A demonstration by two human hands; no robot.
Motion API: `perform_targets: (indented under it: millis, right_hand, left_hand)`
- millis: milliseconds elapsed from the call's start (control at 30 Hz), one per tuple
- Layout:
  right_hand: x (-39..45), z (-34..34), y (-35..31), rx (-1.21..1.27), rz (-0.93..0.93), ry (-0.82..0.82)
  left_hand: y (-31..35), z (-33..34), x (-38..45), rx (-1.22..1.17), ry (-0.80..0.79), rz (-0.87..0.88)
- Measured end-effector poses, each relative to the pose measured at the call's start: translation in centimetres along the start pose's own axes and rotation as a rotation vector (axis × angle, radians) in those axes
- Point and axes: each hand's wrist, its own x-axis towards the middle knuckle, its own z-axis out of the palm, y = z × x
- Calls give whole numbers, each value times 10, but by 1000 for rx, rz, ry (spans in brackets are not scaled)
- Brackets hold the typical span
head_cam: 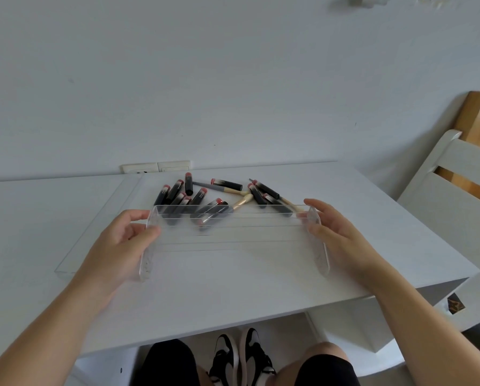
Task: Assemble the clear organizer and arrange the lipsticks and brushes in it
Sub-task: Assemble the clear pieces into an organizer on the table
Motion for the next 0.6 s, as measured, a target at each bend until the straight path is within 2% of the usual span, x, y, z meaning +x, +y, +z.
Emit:
perform_targets:
  millis: [233,400,600]
  right_hand:
    - [2,2,3,-163,42,4]
    - [6,2,3,-169,75,0]
    - [4,9,4,-161,67,79]
  left_hand:
    - [6,1,-9,59,25,12]
    - [7,3,-10,90,19,27]
    - [8,4,-8,94,2,14]
